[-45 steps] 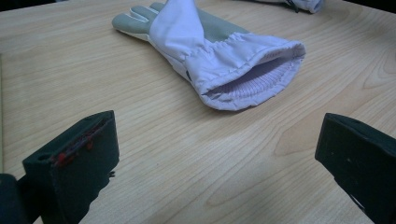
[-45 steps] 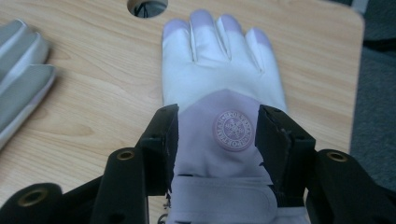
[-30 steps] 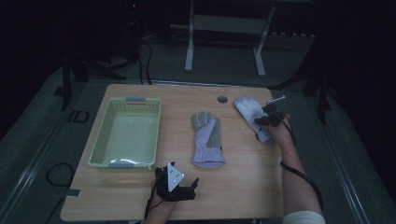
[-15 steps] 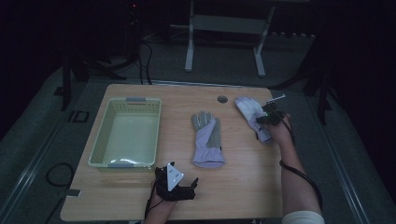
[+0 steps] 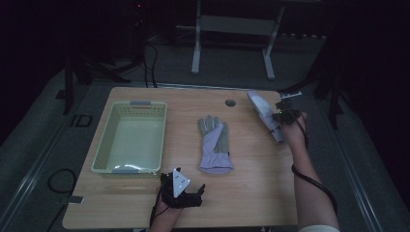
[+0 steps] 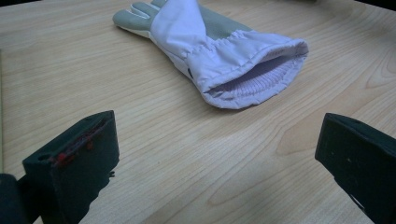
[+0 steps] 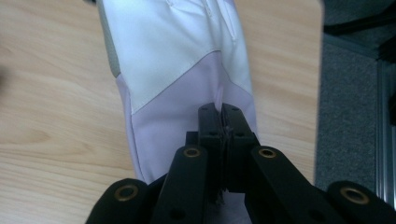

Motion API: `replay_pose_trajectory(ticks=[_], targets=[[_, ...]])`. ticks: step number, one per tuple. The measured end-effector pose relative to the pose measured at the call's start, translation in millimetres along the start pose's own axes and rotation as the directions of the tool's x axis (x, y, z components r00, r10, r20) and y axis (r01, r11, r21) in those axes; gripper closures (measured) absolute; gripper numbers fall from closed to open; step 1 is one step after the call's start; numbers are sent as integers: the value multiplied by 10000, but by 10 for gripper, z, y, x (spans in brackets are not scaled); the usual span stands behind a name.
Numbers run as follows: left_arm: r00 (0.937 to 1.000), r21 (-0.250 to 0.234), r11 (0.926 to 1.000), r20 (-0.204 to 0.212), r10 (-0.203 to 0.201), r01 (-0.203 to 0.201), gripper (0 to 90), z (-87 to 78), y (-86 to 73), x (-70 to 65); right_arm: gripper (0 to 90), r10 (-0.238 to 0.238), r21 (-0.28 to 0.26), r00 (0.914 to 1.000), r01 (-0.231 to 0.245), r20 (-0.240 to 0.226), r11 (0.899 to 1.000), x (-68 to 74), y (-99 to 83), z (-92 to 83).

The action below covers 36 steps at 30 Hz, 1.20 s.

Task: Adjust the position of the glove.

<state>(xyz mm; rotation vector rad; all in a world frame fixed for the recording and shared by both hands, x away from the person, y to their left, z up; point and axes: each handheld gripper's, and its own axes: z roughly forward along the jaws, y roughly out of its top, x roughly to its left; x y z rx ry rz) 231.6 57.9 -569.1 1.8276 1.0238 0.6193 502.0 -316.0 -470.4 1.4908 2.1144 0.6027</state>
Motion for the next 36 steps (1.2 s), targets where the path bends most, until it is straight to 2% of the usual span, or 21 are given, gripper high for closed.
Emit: replay_pose_trajectory(ticks=[4, 7, 8, 9, 11, 13, 14, 15, 16, 17, 18, 20, 24, 25, 27, 29, 30, 31, 32, 34, 36], targets=[[10000, -13, 10000, -22, -26, 26, 0, 0, 0, 1, 885, 107, -337, 9997, -100, 201, 9994, 34, 40, -277], [10000, -12, 10000, -12, -7, 7, 0, -1, -1, -1, 885, 382, -560, 9991, -372, 181, 9977, 42, 14, -487], [10000, -12, 10000, -12, -7, 7, 0, -1, -1, -1, 885, 382, -560, 9991, -372, 181, 9977, 42, 14, -487], [10000, 4, 10000, 0, 18, -18, 0, 0, 0, 0, 884, 430, -578, 9987, -414, 265, 9975, 50, -6, -558], [10000, 6, 10000, 3, 0, 0, 0, 1, 0, 1, 885, 931, -571, 9932, -892, 701, 9944, 99, -123, -733], [10000, 25, 10000, 10, -18, 18, 0, 3, 2, 3, 884, 1487, -413, 9876, -1466, 506, 9883, 133, -250, -804], [10000, 29, 10000, 18, -18, 18, 0, 4, 2, 4, 884, 1915, -453, 9807, -1897, 395, 9808, 158, -327, -834], [10000, 29, 10000, 18, -18, 18, 0, 4, 2, 4, 884, 1794, -339, 9821, -1777, 566, 9835, 211, -387, -845], [10000, 29, 10000, 37, -9, 9, 0, 3, 2, 4, 884, 1867, -236, 9807, -1856, 580, 9823, 251, -448, -858], [10000, 29, 10000, 52, 4, -4, 0, 3, 2, 4, 884, 1994, -350, 9783, -1976, 572, 9797, 283, -504, -873], [10000, 23, 10000, 56, 14, -14, 0, 3, 1, 2, 884, 1857, -294, 9786, -1838, 883, 9825, 327, -551, -880], [10000, 12, 10000, 81, 48, -48, 0, 2, 1, 1, 884, 2093, -357, 9742, -2070, 841, 9777, 368, -646, -889], [9999, 20, 10000, 115, 23, -23, 0, 2, 1, 4, 884, 2272, -208, 9681, -2263, 1053, 9738, 477, -737, -827], [9999, 34, 10000, 137, 37, -37, 0, 4, 2, 5, 883, 2220, -107, 9702, -2220, 973, 9750, 508, -735, -797], [9999, 20, 10000, 136, 51, -51, 0, 3, 1, 3, 883, 2337, -28, 9690, -2343, 797, 9722, 570, -740, -718], [9999, 8, 10000, 119, 62, -62, 0, 1, 1, 1, 883, 2486, 143, 9683, -2490, 259, 9684, 630, -759, -593], [9999, 7, 10000, 111, 66, -66, 0, 1, 1, 0, 882, 2494, 316, 9681, -2501, 246, 9677, 662, -771, -525], [9999, 17, 10000, 103, 75, -75, 0, 1, 1, 0, 882, 2637, 445, 9644, -2644, 210, 9634, 685, -785, -455], [9999, -1, 10000, 97, 68, -68, 0, 2, 0, -1, 881, 2603, 612, 9655, -2604, 103, 9635, 713, -799, -387], [9999, -2, 10000, 95, 72, -72, 0, 0, -1, -2, 878, 2684, 705, 9633, -2672, -82, 9611, 765, -830, -286], [9999, -19, 10000, 107, 90, -90, 0, -3, -3, -3, 865, 2530, 621, 9674, -2517, -127, 9658, 819, -859, -217]])
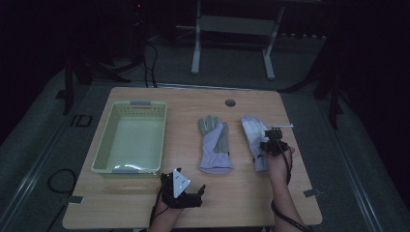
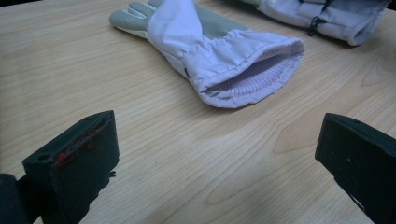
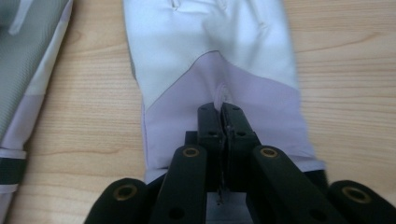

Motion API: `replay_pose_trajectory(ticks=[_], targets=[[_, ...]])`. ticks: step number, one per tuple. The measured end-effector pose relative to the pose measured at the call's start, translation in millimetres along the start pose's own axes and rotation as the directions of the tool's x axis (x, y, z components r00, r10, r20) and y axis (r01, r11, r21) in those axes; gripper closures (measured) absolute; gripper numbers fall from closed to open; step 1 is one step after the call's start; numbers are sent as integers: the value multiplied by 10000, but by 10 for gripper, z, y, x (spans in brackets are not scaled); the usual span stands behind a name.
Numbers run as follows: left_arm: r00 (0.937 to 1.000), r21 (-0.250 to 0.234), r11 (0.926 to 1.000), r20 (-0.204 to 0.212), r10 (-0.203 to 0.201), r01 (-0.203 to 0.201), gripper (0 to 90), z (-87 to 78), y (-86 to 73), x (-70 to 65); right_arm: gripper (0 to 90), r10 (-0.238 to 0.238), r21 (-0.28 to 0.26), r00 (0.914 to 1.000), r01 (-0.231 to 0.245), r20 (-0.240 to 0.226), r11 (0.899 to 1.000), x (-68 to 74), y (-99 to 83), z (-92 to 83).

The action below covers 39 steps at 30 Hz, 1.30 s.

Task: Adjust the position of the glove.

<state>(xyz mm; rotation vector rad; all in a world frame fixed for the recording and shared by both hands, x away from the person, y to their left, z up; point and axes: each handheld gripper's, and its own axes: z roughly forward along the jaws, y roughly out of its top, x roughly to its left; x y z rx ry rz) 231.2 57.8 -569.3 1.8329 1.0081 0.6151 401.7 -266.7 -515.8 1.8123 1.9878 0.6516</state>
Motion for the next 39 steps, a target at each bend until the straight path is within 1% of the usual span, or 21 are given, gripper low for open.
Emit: replay_pose_trajectory(ticks=[2, 5, 7, 11, 14, 16, 17, 18, 19, 21, 22, 24, 27, 28, 29, 30, 32, 34, 36, 38, 39], targets=[[10000, 4, 10000, -2, 9, -9, 0, -2, 0, 0, 852, 57, -41, 9999, -57, -113, 10000, 11, -17, 21], [10000, 9, 10000, 20, -1, 1, 0, -1, 0, 1, 814, -374, -329, 9992, 370, -118, 9988, 28, -86, 51], [10000, -11, 10000, 21, -31, 31, 0, -1, 0, 1, 786, -436, -413, 9988, 426, -230, 9982, 7, -100, 47], [10000, 2, 10000, 18, -24, 24, 0, 0, 0, 1, 642, -870, -480, 9955, 852, -365, 9952, -10, -86, 15], [10000, 13, 10000, 51, -26, 26, 0, -2, 1, 5, 576, -1347, -515, 9896, 1321, -505, 9899, -20, -51, -38], [9999, -37, 10000, 107, -11, 11, 0, -4, -1, 6, 547, -1825, -587, 9808, 1786, -694, 9822, -46, -15, -86], [9999, -84, 10000, 114, -15, 16, 0, -6, -4, 4, 535, -2093, -667, 9738, 2039, -891, 9767, -69, 3, -111], [10000, -106, 9999, 99, -5, 6, 0, -11, -5, 2, 526, -2456, -822, 9621, 2370, -1189, 9680, -100, 20, -130], [10000, -106, 9999, 99, -5, 6, 0, -11, -5, 2, 526, -2456, -822, 9621, 2370, -1189, 9680, -100, 20, -130], [10000, -106, 9999, 94, 14, -13, 0, -10, -5, 0, 523, -3006, -941, 9431, 2895, -1421, 9526, -175, 54, -165], [10000, -114, 9999, 89, 5, -4, 0, -9, -5, 1, 518, -3289, -1123, 9315, 3142, -1554, 9427, -256, 89, -191], [9999, -89, 10000, 116, -9, 10, 0, -7, -4, 3, 515, -3611, -1277, 9209, 3443, -1467, 9301, -335, 126, -216], [9999, -89, 10000, 134, -11, 13, 0, -6, -3, 4, 485, -3780, -1255, 9090, 3602, -1756, 9244, -443, 182, -235], [9999, -76, 10000, 132, -11, 12, 0, -5, -3, 4, 479, -3780, -1290, 9074, 3590, -1839, 9244, -459, 189, -238], [9999, -76, 10000, 140, -14, 16, 0, -5, -2, 4, 462, -3635, -1358, 9114, 3421, -1929, 9298, -481, 193, -227], [9999, -63, 10000, 137, -11, 12, 0, -4, -2, 5, 452, -3573, -1353, 9121, 3354, -2011, 9323, -493, 191, -214], [9999, -60, 10000, 148, -18, 19, 0, -4, -2, 6, 450, -3282, -1392, 9170, 3030, -2269, 9428, -503, 166, -167], [9999, -54, 10000, 142, -15, 16, 0, -5, -2, 6, 450, -3265, -1444, 9139, 2989, -2412, 9433, -485, 136, -109], [9999, -61, 10000, 141, -7, 8, 0, -4, -2, 5, 450, -3158, -1377, 9114, 2885, -2640, 9475, -451, 124, -44], [9999, -89, 10000, 159, -8, 10, 0, -5, -3, 5, 458, -3165, -1261, 9095, 2925, -2694, 9479, -412, 122, 28], [9998, -90, 10000, 177, -4, 6, 0, -7, -3, 4, 471, -3200, -1106, 9146, 3014, -2471, 9470, -403, 125, 71]])
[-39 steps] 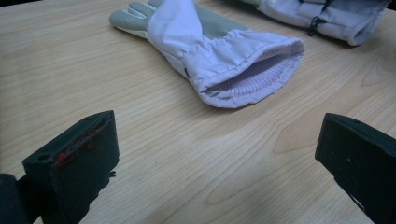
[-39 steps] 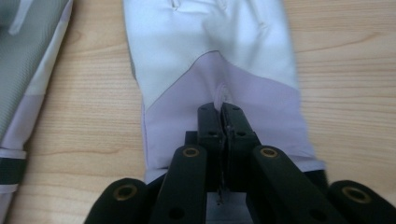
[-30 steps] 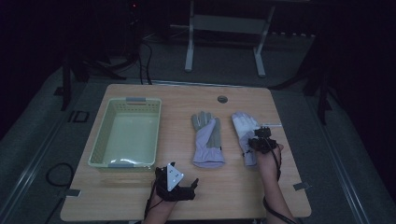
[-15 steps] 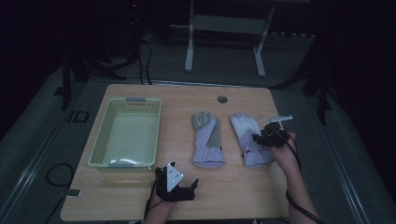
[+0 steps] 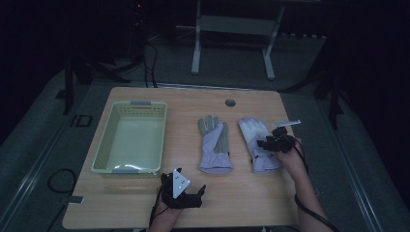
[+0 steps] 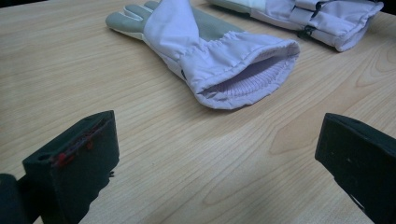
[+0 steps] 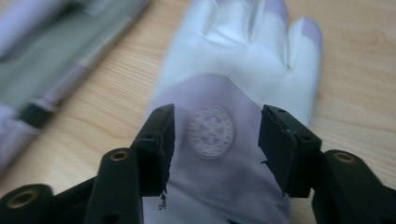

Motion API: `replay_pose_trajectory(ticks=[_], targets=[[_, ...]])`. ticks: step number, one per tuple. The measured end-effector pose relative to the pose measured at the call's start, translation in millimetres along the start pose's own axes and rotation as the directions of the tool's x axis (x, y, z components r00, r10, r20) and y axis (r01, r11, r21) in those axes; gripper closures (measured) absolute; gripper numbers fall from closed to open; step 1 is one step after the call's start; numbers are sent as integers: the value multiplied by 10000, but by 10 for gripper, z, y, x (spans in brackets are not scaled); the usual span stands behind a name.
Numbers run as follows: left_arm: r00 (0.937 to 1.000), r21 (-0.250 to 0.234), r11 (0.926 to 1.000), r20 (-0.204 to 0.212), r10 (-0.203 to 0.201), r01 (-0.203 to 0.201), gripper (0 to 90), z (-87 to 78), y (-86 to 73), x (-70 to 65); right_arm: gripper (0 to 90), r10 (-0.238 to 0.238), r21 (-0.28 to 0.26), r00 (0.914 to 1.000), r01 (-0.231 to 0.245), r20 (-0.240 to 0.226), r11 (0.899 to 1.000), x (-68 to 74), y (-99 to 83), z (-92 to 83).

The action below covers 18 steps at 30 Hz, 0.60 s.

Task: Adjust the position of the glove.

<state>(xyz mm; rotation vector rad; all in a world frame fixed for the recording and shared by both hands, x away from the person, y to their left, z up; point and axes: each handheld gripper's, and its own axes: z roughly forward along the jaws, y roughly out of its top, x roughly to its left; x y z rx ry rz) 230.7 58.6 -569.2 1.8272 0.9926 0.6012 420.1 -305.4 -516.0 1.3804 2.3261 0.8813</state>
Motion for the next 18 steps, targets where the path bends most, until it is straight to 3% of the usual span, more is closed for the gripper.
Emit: replay_pose_trajectory(ticks=[3, 5, 7, 11, 18], targets=[[10000, -2, 10000, 25, 51, -51, 0, -1, 0, -2, 573, 88, 509, 9997, -77, -209, 9987, -37, -42, 127], [10000, -18, 10000, 31, 61, -61, 0, -3, -1, -2, 624, 348, 460, 9978, -323, -558, 9984, -58, -65, 144], [10000, -16, 10000, 24, 73, -73, 0, -3, -1, -3, 669, 285, 462, 9983, -261, -507, 9986, -39, -69, 147], [10000, -28, 10000, 4, 43, -43, 0, -4, -1, -2, 776, 459, 398, 9988, -452, -147, 9982, 30, -55, 98], [10000, -28, 10000, 20, -31, 31, 0, -2, -1, 3, 803, 1194, 179, 9899, -1211, 759, 9925, 58, 35, -270]])
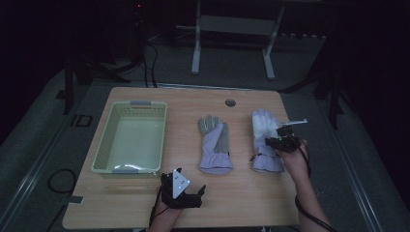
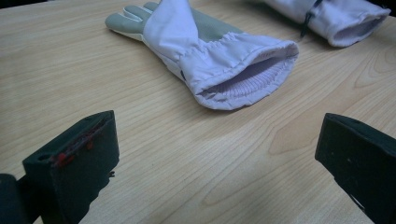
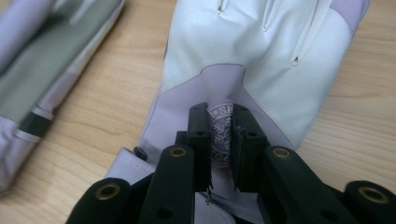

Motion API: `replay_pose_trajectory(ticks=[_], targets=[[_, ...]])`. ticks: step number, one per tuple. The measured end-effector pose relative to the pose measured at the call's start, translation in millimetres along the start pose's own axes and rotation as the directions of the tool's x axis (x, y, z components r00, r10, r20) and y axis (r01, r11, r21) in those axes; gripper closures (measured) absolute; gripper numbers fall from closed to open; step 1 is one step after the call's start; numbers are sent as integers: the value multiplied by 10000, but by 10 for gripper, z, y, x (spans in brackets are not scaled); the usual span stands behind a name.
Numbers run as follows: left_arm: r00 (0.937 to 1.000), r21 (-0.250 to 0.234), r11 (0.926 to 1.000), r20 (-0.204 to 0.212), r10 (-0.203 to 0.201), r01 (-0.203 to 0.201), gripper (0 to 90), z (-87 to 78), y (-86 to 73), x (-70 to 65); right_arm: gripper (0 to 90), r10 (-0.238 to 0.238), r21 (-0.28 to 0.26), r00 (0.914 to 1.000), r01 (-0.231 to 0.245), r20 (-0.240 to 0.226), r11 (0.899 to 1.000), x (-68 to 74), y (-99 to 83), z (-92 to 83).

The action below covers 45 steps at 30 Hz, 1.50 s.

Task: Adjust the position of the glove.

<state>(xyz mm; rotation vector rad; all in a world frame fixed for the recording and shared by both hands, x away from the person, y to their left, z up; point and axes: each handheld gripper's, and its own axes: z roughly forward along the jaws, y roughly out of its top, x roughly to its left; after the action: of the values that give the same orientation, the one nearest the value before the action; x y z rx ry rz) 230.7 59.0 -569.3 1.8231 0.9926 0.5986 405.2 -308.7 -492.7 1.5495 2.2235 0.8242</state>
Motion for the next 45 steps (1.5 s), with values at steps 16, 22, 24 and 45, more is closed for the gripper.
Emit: replay_pose_trajectory(ticks=[16, 22, 24, 45], targets=[[10000, 27, 10000, -64, 2, -2, 0, 0, 0, -2, 794, 323, 782, 9992, -340, 236, 9964, -91, -90, 73], [10000, 32, 10000, -82, 12, -12, 0, -3, -1, -4, 730, -83, 830, 9994, 54, 348, 9965, -67, -128, 198], [10000, 20, 10000, -74, 3, -3, 0, -3, -2, -3, 681, -129, 795, 9993, 102, 343, 9968, -65, -128, 187], [9999, 37, 10000, -78, 91, -91, 0, -4, -1, -10, 647, 184, 946, 9992, -218, 359, 9953, -79, -261, 222]])
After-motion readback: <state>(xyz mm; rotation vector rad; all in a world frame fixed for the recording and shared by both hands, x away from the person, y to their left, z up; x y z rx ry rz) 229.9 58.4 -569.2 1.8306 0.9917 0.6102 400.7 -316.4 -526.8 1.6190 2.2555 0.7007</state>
